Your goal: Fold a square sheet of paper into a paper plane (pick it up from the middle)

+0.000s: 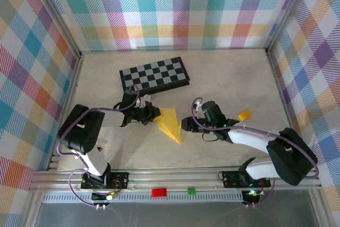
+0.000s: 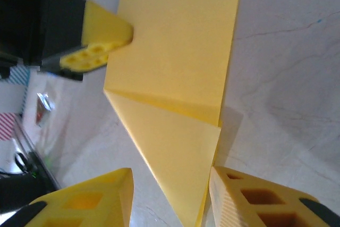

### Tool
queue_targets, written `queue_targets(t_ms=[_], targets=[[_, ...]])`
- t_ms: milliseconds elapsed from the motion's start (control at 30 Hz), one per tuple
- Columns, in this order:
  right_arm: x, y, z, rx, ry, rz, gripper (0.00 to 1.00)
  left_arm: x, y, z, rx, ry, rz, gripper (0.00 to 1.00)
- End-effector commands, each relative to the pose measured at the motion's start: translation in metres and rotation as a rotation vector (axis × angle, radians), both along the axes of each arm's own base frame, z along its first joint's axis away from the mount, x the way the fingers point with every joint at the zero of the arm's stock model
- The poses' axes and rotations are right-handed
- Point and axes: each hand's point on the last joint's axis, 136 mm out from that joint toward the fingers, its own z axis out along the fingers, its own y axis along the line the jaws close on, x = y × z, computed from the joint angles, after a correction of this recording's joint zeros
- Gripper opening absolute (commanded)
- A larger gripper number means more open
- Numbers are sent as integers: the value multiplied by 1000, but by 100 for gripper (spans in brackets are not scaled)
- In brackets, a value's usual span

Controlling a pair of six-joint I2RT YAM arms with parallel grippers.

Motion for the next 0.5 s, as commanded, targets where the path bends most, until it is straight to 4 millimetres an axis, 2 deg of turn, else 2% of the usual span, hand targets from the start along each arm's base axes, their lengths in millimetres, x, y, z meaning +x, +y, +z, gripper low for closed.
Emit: queue_targets(t_ms=[0, 67, 233, 467], targets=[[-8, -3, -6, -139, -181, 44, 43, 2, -2, 13, -18, -40, 2, 4], [-16, 6, -6, -213, -302, 105, 43, 2, -3, 14, -19, -44, 0, 5], [-26, 27, -16, -348, -472, 214, 43, 2, -5, 16, -26, -46, -8, 9], [-22, 44, -32, -499, -599, 247, 43, 1, -8, 24, -37, -56, -20, 12]])
